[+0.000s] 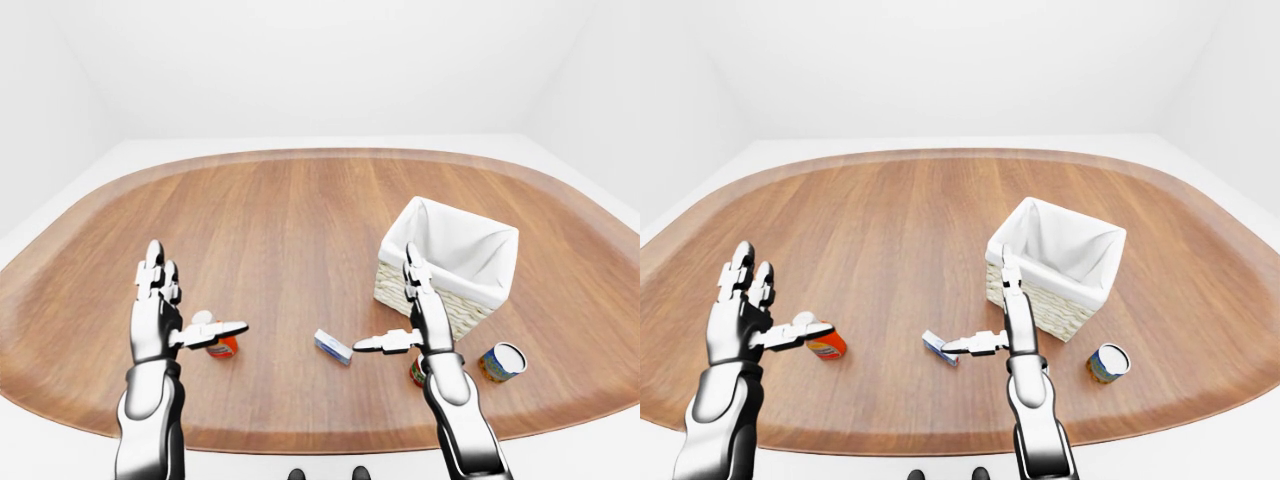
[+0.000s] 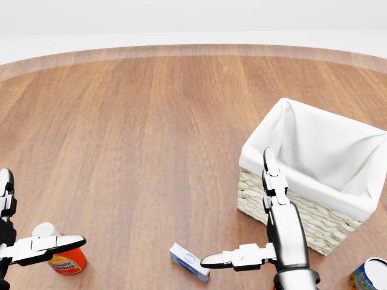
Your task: Pick up the ketchup, and put it in the basket.
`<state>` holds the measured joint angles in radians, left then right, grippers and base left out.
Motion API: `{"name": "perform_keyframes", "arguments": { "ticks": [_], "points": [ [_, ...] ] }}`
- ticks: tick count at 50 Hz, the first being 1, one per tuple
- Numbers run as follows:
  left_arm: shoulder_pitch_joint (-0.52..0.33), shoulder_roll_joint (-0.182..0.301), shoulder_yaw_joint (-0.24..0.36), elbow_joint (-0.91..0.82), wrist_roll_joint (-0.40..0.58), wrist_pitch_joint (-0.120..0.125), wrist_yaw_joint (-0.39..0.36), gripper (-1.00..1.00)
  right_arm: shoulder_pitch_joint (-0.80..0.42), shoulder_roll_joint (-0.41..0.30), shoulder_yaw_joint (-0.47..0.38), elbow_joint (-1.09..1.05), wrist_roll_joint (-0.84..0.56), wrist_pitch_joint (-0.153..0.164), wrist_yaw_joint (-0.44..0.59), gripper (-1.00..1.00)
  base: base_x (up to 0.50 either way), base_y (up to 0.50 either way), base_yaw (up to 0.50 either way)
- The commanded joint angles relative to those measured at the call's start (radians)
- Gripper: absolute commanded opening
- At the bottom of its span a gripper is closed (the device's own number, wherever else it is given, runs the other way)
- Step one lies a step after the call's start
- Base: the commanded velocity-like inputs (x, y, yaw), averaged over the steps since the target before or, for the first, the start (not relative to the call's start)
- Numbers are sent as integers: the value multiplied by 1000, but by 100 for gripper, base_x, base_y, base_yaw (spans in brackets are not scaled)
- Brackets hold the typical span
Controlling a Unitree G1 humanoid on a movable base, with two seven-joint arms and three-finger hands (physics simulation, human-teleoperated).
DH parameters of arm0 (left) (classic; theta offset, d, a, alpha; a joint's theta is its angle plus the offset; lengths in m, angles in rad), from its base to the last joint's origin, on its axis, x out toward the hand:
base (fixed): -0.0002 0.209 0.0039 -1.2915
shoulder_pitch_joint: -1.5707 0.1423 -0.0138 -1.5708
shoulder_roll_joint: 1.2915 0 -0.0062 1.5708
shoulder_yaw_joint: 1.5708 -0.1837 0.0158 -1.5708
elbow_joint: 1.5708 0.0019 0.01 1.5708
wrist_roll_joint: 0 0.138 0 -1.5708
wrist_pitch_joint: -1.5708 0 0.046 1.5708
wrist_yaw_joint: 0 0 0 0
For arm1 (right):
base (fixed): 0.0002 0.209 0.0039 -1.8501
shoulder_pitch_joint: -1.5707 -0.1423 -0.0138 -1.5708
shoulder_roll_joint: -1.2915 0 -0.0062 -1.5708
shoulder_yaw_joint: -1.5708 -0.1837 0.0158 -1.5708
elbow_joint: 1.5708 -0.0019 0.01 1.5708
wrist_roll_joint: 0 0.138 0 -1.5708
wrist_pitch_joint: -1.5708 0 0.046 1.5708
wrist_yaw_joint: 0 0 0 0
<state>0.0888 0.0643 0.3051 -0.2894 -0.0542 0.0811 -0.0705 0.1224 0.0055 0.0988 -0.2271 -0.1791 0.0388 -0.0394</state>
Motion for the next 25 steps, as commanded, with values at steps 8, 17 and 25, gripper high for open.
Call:
{"name": "perform_keyframes", "arguments": {
  "ticks": [8,17,25],
  "points": [
    [-60,31,-17,144,10,-42,46,100,-5,-1,-5,8,6,-3,1,100,0,0,0],
    [-78,39,-31,200,13,-61,59,100,-3,0,-8,1,11,0,2,100,0,0,0],
    [-90,45,-38,239,16,-77,69,100,-3,0,-10,-2,13,2,2,100,0,0,0]
  ]
}}
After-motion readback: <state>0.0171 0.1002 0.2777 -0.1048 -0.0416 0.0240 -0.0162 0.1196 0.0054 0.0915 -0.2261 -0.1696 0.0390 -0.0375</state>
